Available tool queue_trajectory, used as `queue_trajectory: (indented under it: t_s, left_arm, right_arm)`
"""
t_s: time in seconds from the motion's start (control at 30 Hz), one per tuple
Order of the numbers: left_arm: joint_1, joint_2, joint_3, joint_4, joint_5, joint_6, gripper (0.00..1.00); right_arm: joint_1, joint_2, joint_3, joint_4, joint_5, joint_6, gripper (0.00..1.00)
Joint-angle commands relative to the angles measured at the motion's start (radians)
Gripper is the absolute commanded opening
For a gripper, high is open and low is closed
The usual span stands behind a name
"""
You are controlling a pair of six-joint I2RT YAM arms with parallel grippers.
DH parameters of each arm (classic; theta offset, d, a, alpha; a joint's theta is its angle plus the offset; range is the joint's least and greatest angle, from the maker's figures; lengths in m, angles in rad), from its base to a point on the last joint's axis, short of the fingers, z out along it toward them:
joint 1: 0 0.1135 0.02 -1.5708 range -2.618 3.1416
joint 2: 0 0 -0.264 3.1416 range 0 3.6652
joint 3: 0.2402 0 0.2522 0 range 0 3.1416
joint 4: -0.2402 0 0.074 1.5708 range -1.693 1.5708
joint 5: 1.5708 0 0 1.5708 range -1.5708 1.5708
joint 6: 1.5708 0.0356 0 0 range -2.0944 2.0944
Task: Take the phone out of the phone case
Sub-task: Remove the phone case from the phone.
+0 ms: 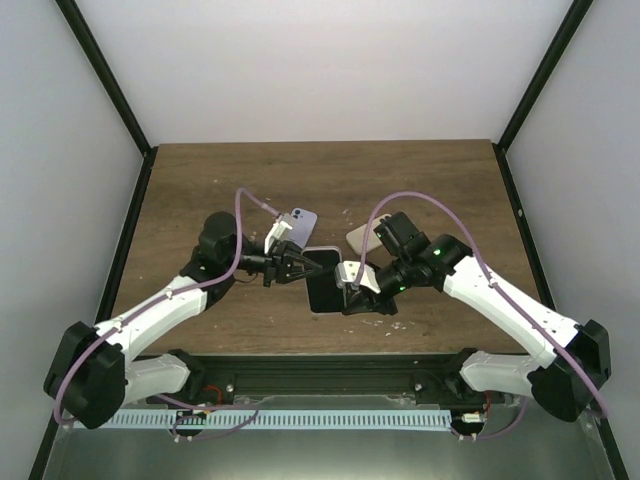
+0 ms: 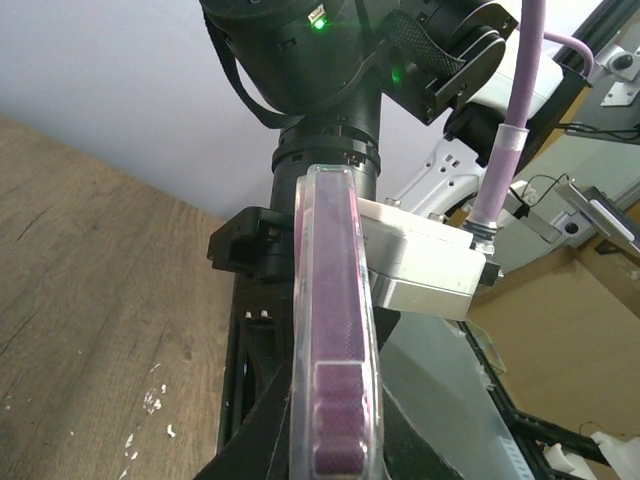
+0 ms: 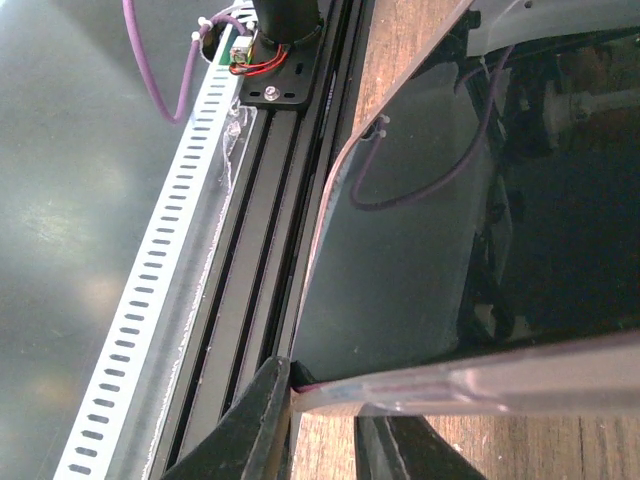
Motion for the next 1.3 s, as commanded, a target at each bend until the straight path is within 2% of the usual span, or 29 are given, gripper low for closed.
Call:
queue_trajectory:
  t_s: [0.0,0.13,0.33,0.6,0.87,1.03,1.27]
  left_arm:
    - [-0.009,0.004,0.002,0.132,0.086,-0.149,0.00]
    - [-0.008,0.024,-0.008,0.212,0.110,-0.215,0.00]
    - [-0.008,0.043,-0.009,0.213,0.127,-0.224,0.00]
    - [-0.008,0.060,-0.008,0.237,0.136,-0.254,0.00]
    - [-0.010,0.073,-0.014,0.245,0.143,-0.272,0.00]
    - [-0.010,0.079,-0.017,0.250,0.147,-0.275,0.00]
    - [-0.014,0.077,-0.023,0.269,0.154,-0.289,0.00]
  right_arm:
    - [0.006,0.014,-0.003,0.096,0.127,-0.058,0.12]
    - [0.005,-0.004,-0.036,0.120,0.155,-0.054,0.13]
    - [0.000,-0.033,-0.056,0.114,0.156,-0.086,0.13]
    - [0.000,-0.031,-0.073,0.112,0.217,-0.146,0.22]
    - [0.000,-0.022,-0.044,0.144,0.227,-0.135,0.24]
    - [-0.008,-0.018,-0.042,0.183,0.237,-0.090,0.24]
    - [-0.137,-0.013,-0.037,0.321,0.089,0.063,0.24]
